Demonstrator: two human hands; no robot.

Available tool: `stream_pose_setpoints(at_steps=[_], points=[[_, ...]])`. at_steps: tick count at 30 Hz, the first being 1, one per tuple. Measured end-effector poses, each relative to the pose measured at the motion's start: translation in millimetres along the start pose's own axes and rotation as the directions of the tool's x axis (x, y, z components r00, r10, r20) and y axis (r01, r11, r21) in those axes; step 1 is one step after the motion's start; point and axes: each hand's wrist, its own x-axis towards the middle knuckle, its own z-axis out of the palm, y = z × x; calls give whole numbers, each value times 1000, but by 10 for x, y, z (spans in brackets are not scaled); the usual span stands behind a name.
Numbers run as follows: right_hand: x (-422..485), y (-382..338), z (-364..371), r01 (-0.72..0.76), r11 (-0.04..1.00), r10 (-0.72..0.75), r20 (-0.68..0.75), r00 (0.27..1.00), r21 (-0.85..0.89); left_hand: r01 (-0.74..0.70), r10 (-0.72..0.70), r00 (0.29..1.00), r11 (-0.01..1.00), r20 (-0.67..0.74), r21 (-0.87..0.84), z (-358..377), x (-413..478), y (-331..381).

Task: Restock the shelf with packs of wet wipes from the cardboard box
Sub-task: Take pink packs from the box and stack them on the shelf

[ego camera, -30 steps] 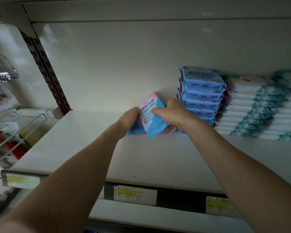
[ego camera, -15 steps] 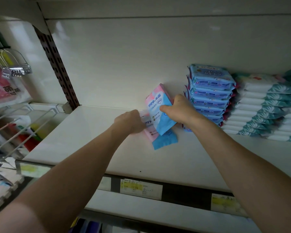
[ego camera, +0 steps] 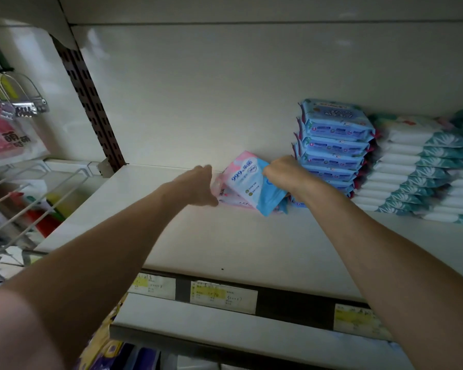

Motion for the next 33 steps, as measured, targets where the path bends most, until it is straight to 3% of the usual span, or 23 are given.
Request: stream_pose_setpoints(at_steps=[3, 7, 11, 14, 19, 22, 27, 30, 33], points=[[73, 37, 78, 53, 975, -44, 49, 998, -216, -103, 105, 994, 992, -22, 77, -83, 11, 22], [85, -45, 123, 254, 789, -239, 102, 966, -559, -239, 232, 971, 949, 57, 208, -3, 129, 214], [-11, -83, 98, 340, 617, -166, 305, 938, -710, -208, 195, 976, 965, 95, 157, 4, 192, 274], [28, 11, 102, 352, 466, -135, 327, 935, -812, -172, 143, 979, 960, 142, 219, -110, 195, 291], [91, 86, 106, 378, 351, -182, 333, 925, -857, -105, 65, 970, 981, 236, 161, -75, 224, 233], [103, 77, 118, 386, 335, -186, 341, 922, -860, -113, 94, 979, 989, 183, 96, 2, 245, 236], [173, 38, 196, 376, 417, -215, 312, 926, -828, -109, 103, 991, 991, 82, 73, 40, 293, 149], [197, 34, 222, 379, 489, -207, 317, 926, -786, -79, 62, 981, 993, 185, 85, -34, 300, 65], [184, -103, 69, 362, 475, -102, 359, 928, -802, -94, 64, 955, 991, 289, 92, -208, 311, 52]])
